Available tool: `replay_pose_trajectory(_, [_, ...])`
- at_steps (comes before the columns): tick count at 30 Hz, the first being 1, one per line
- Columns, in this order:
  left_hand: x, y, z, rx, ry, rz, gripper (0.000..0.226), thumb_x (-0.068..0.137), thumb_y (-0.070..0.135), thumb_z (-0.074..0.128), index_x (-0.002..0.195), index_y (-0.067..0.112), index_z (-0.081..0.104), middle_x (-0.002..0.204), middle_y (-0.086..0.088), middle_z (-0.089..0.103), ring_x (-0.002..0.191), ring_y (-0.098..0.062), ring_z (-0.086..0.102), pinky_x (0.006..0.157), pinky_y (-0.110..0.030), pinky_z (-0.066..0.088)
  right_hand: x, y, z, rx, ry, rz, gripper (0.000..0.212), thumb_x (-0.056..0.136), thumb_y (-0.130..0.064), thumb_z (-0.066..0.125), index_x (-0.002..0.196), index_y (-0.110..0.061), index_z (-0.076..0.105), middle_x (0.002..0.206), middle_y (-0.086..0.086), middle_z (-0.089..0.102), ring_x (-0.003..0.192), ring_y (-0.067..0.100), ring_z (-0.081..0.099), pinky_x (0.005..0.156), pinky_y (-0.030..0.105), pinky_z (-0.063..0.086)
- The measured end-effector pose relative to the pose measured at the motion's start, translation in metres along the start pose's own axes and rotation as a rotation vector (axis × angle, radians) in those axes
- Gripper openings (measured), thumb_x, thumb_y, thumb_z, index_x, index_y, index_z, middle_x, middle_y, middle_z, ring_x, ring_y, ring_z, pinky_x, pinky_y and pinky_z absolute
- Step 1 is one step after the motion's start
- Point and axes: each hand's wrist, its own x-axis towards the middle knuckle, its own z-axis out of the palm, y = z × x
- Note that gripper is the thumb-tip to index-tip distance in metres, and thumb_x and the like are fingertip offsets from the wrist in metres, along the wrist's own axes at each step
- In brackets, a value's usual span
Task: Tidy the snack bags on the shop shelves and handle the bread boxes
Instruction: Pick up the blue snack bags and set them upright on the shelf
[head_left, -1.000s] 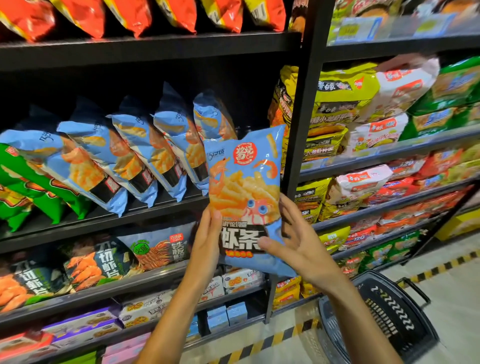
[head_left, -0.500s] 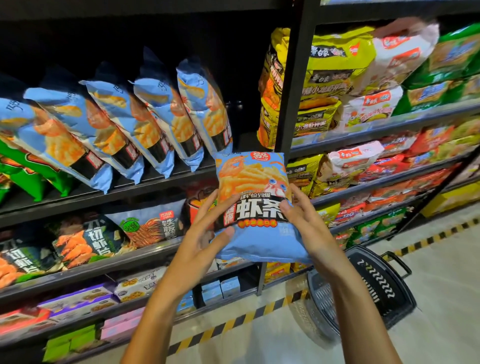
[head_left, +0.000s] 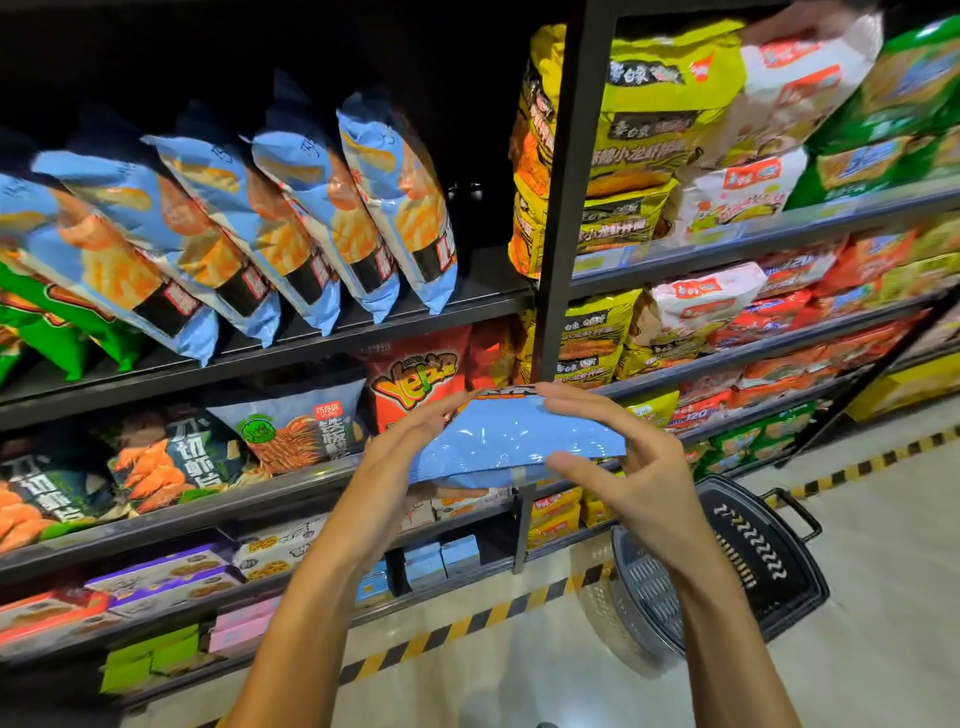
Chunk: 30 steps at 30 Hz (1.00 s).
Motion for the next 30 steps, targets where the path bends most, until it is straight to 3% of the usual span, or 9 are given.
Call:
replay_pose_trajectory(3, [-0.002,-0.002,0.006,-0.064,-0.117,0.0,0.037,0.101,0.05,0.053,0.134,0.04,0.066,0.151,0.008,0.055,0.135,-0.031,0.057,0.094,-0.048,0.059,0.002,0.005,0.001,0.029,0.219,0.035,0.022,0.088,-0.017,0.073,0.109,-0.01,0.077,0.118,-0.003,0.077,0.12,0.016,0.068,0.1,0.029,0.053])
replay_pose_trajectory(5, [-0.002,-0.003,0.008,-0.044,-0.198,0.004,0.049,0.094,0.058,0.061,0.14,0.042,0.06,0.154,0.004,0.052,0.126,-0.028,0.065,0.096,-0.041,0.059,0.004,0.009,0.003,0.034,0.336,0.078,0.014,0.092,-0.017,0.071,0.101,-0.009,0.079,0.106,-0.001,0.08,0.108,0.018,0.073,0.091,0.032,0.057])
replay_pose_trajectory(9, [-0.006,-0.007,0.009,0.052,-0.295,0.043,0.062,0.095,0.017,0.07,0.15,0.036,0.047,0.147,-0.001,0.06,0.113,-0.037,0.071,0.095,-0.039,0.059,0.012,0.015,0.01,0.07,0.511,0.159,0.014,0.093,-0.019,0.073,0.088,-0.009,0.081,0.086,0.001,0.08,0.083,0.017,0.077,0.069,0.029,0.06])
replay_pose_trajectory(13, [-0.005,-0.005,0.012,0.074,-0.195,0.046,0.056,0.096,0.018,0.061,0.149,0.031,0.048,0.134,-0.008,0.069,0.1,-0.042,0.075,0.091,-0.043,0.061,0.017,0.019,0.017,0.102,0.537,0.207,0.015,0.092,-0.019,0.075,0.083,-0.008,0.08,0.074,-0.002,0.078,0.068,0.007,0.073,0.056,0.018,0.052])
replay_pose_trajectory(17, [0.0,-0.006,0.015,0.105,-0.095,0.042,0.049,0.097,0.032,0.057,0.145,0.026,0.055,0.123,-0.01,0.074,0.091,-0.042,0.076,0.086,-0.045,0.062,0.021,0.021,0.02,0.119,0.536,0.231,0.018,0.09,-0.025,0.075,0.083,-0.01,0.081,0.077,-0.003,0.079,0.07,0.008,0.074,0.057,0.018,0.053])
replay_pose_trajectory(20, [0.003,-0.008,0.017,0.124,0.002,0.012,0.045,0.1,0.045,0.048,0.133,0.021,0.066,0.098,-0.018,0.079,0.085,-0.038,0.078,0.084,-0.049,0.062,0.023,0.023,0.02,0.101,0.495,0.244,0.028,0.086,-0.039,0.072,0.085,-0.013,0.081,0.083,0.002,0.079,0.077,0.012,0.075,0.061,0.024,0.056])
replay_pose_trajectory(25, [0.011,-0.01,0.012,0.083,0.137,-0.076,0.063,0.104,0.057,0.034,0.116,0.009,0.073,0.087,-0.024,0.077,0.081,-0.039,0.077,0.087,-0.053,0.061,0.021,0.024,0.009,0.107,0.247,0.187,0.037,0.104,-0.036,0.054,0.113,-0.009,0.077,0.113,-0.002,0.078,0.108,0.011,0.071,0.081,0.02,0.055])
replay_pose_trajectory(27, [0.012,-0.01,0.011,0.083,0.145,-0.076,0.066,0.105,0.057,0.031,0.117,0.007,0.072,0.085,-0.025,0.077,0.079,-0.039,0.077,0.084,-0.053,0.062,0.021,0.024,0.006,0.094,0.235,0.178,0.039,0.107,-0.033,0.049,0.112,-0.009,0.079,0.111,-0.003,0.079,0.109,0.013,0.072,0.084,0.02,0.054])
replay_pose_trajectory(30, [0.012,-0.012,0.013,0.103,0.12,-0.068,0.069,0.106,0.057,0.026,0.117,0.007,0.072,0.084,-0.027,0.076,0.08,-0.04,0.077,0.084,-0.054,0.062,0.023,0.026,0.007,0.062,0.323,0.222,0.039,0.106,-0.03,0.05,0.101,-0.008,0.082,0.096,0.001,0.081,0.097,0.02,0.076,0.073,0.028,0.059])
